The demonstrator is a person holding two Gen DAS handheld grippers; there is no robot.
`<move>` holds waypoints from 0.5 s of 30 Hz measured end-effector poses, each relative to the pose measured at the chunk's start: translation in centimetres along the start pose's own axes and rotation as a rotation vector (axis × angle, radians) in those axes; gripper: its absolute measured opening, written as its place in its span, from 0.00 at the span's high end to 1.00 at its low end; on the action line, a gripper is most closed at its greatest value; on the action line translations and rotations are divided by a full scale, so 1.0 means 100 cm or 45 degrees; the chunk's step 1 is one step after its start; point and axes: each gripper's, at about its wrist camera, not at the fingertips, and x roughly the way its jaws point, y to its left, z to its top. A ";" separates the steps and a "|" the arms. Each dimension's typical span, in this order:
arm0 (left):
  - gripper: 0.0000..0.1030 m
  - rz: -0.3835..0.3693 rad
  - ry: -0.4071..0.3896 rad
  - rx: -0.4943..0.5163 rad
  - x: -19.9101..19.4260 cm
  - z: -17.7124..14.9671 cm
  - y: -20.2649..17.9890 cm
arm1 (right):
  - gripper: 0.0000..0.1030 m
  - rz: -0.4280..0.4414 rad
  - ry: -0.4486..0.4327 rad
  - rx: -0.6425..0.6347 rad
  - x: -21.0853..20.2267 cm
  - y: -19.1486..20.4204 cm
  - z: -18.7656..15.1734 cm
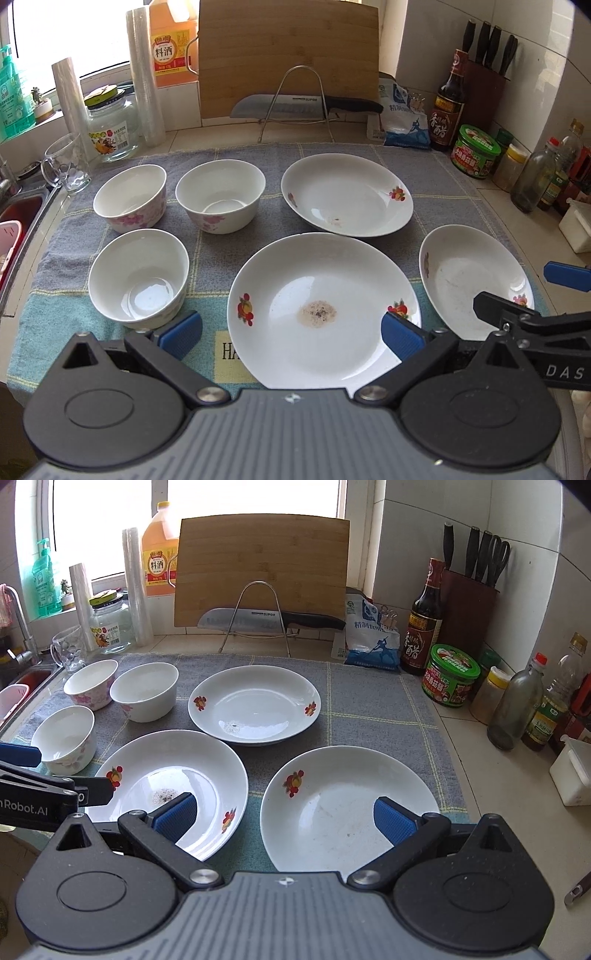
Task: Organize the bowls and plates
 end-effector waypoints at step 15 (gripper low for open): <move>0.01 -0.106 -0.101 0.027 0.016 0.017 -0.041 | 0.00 0.099 0.077 -0.047 0.021 -0.070 -0.068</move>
